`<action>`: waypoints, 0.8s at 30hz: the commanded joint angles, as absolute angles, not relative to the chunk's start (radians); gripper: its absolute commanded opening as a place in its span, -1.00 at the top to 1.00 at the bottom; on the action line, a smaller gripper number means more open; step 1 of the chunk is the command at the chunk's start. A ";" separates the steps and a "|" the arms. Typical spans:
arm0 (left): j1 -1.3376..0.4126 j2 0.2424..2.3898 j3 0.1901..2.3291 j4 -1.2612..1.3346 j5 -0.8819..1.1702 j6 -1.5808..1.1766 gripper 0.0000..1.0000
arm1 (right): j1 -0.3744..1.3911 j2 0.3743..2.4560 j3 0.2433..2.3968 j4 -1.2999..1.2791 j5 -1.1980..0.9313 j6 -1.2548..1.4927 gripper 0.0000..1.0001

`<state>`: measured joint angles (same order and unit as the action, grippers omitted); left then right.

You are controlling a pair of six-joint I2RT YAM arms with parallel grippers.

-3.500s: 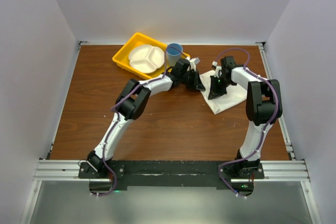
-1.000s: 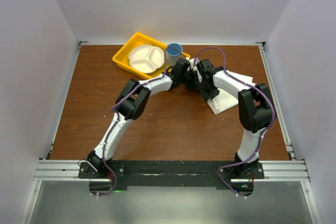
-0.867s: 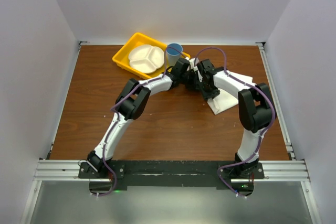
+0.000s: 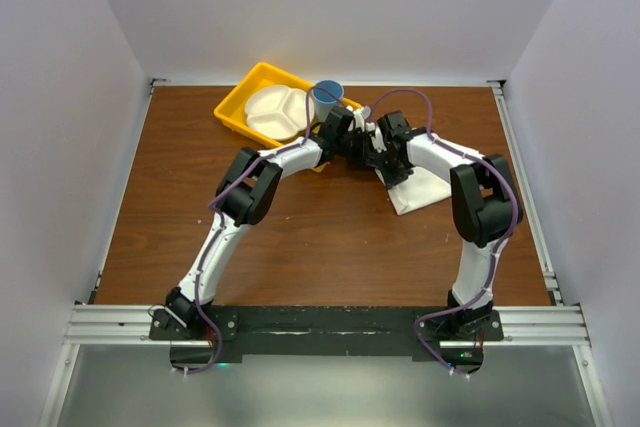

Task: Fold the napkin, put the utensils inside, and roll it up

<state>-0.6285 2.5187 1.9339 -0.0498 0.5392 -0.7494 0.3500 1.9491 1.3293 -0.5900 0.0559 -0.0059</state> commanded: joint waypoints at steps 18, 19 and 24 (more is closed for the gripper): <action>-0.629 2.170 1.683 -0.242 0.344 -0.840 0.02 | 0.218 2.025 1.166 -0.491 -0.572 0.202 1.00; -0.635 2.178 1.684 -0.258 0.338 -0.868 0.03 | 0.216 2.020 1.146 -0.462 -0.581 0.221 1.00; -0.667 2.188 1.684 -0.345 0.244 -0.914 0.05 | 0.206 1.990 1.082 -0.394 -0.627 0.262 1.00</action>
<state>-0.6395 2.1853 1.7027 -0.2623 0.3321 -0.8436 0.2050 1.9568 1.1675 -0.4091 -0.6460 0.2249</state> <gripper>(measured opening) 0.478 0.108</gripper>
